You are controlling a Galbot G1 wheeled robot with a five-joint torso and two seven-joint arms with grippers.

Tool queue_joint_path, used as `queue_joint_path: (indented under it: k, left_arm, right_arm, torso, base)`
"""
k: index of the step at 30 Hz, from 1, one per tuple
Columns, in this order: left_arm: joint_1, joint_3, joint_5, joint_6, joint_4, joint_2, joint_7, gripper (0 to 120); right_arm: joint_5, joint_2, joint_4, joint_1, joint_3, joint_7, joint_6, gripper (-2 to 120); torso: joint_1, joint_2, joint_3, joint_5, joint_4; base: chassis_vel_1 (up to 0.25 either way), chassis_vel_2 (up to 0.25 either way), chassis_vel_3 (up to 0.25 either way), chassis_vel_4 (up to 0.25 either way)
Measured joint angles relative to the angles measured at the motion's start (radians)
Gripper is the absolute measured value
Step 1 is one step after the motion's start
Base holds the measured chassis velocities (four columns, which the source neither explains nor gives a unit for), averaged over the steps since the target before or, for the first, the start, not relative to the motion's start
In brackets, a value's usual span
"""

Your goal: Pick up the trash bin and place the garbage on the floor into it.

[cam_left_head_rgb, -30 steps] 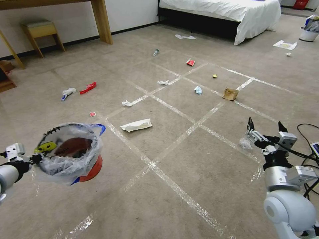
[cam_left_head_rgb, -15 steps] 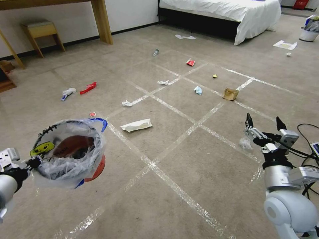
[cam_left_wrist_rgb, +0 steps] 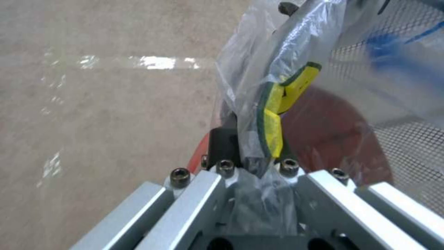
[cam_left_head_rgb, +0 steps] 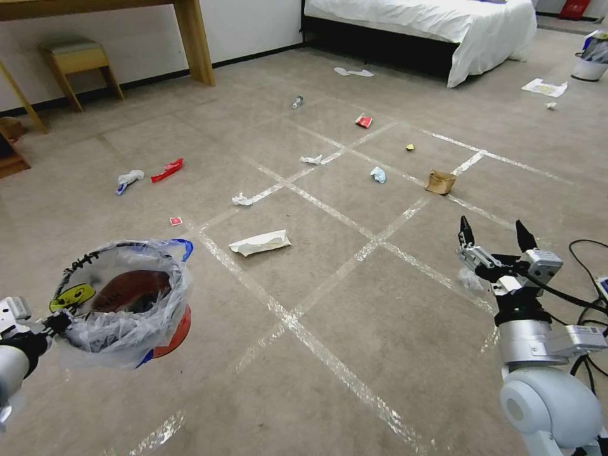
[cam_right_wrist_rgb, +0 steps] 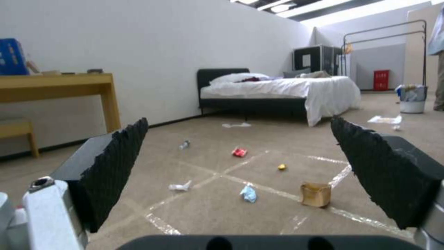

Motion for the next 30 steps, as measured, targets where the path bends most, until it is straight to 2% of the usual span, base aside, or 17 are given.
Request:
queue_joint_path:
  k: [20, 30]
  left_arm:
    - [-0.034, 0.042, 0.01, -0.001, 0.028, 0.003, 0.002, 0]
    - [-0.04, 0.045, 0.014, -0.001, 0.036, 0.01, 0.003, 0]
  right_arm:
    - [-0.009, 0.014, -0.021, 0.015, -0.012, -0.003, -0.004, 100]
    - [-0.015, 0.015, -0.017, 0.01, -0.012, -0.003, -0.005, 100]
  torso:
    - [0.0, 0.0, 0.0, 0.0002, -0.0001]
    - [0.0, 0.0, 0.0, 0.0003, 0.0]
  base:
    - [-0.137, 0.132, 0.14, -0.139]
    - [-0.132, 0.138, 0.142, -0.14]
